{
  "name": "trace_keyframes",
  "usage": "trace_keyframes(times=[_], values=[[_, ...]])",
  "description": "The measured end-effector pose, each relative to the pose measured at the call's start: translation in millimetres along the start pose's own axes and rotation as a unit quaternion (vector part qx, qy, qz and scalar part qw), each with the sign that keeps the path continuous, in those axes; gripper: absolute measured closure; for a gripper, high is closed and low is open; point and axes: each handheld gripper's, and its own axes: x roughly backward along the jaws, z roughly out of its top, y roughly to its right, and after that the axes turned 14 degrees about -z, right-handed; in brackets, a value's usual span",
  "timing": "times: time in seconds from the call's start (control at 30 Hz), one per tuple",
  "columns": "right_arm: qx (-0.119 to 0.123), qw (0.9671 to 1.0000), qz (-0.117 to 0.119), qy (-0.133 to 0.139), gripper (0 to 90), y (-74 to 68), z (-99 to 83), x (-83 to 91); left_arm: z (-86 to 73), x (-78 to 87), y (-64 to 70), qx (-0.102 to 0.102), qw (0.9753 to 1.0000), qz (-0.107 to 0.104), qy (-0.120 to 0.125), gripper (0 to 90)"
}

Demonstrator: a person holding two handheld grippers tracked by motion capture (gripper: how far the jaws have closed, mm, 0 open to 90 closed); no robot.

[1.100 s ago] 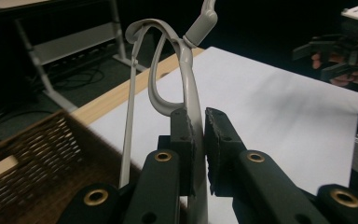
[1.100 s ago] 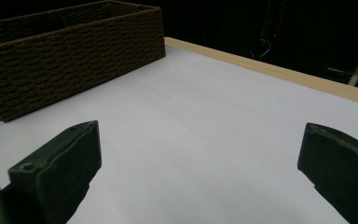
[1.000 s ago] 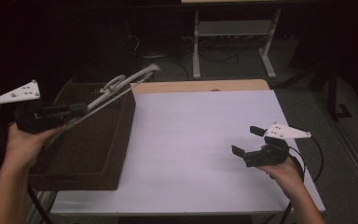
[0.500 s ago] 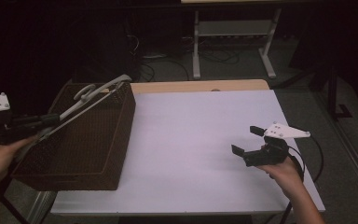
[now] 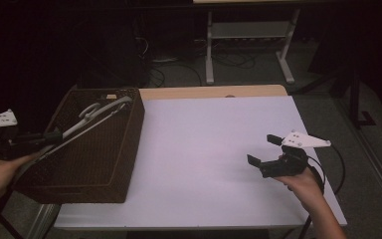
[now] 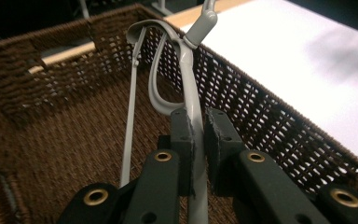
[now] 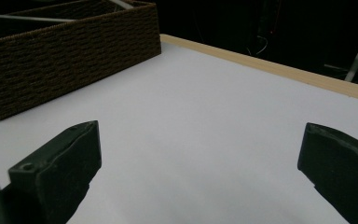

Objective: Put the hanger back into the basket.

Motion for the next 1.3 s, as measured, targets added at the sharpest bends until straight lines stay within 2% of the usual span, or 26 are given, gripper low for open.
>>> trace_keyframes(times=[0.13, 0.33, 0.53, 0.67, 0.73, 0.8, 0.87, 1.07, 1.3], values=[[0.000, 1.0000, 0.000, 0.000, 0.0, 0.3, 0.1, 0.1, 0.2, -12.7, -5.2, 0.003, 0.9998, 0.000, -0.021, 82.7], [-0.003, 1.0000, -0.002, 0.002, 0.0, 1.3, 0.1, 1.5, -4.6, -24.6, -12.6, 0.013, 0.9994, -0.007, -0.031, 82.7], [-0.004, 1.0000, -0.002, 0.002, 0.0, 1.5, 0.1, 1.7, -11.7, -28.1, -19.6, 0.025, 0.9991, -0.011, -0.033, 82.5], [-0.002, 1.0000, -0.003, 0.001, 0.0, 1.1, 0.0, 1.6, -15.3, -27.3, -23.2, 0.026, 0.9991, -0.003, -0.034, 81.3], [-0.002, 1.0000, -0.002, 0.002, 0.0, 1.3, 0.1, 1.9, -15.6, -24.7, -23.4, 0.024, 0.9992, 0.011, -0.031, 75.4], [-0.002, 1.0000, -0.002, 0.004, 0.0, 1.4, 0.2, 2.2, -16.1, -22.4, -23.5, 0.027, 0.9993, 0.014, -0.020, 69.3], [-0.002, 1.0000, -0.002, 0.003, 0.0, 1.4, 0.2, 2.2, -16.4, -21.0, -23.9, 0.029, 0.9992, 0.020, -0.019, 63.8], [-0.002, 1.0000, -0.002, 0.004, 0.0, 1.3, 0.4, 2.4, -13.4, -19.2, -19.2, 0.029, 0.9995, 0.012, 0.007, 52.5], [0.002, 1.0000, -0.002, 0.005, 0.0, 0.9, 1.3, 3.0, -3.9, -24.1, -7.1, 0.014, 0.9992, 0.007, 0.038, 39.2]])
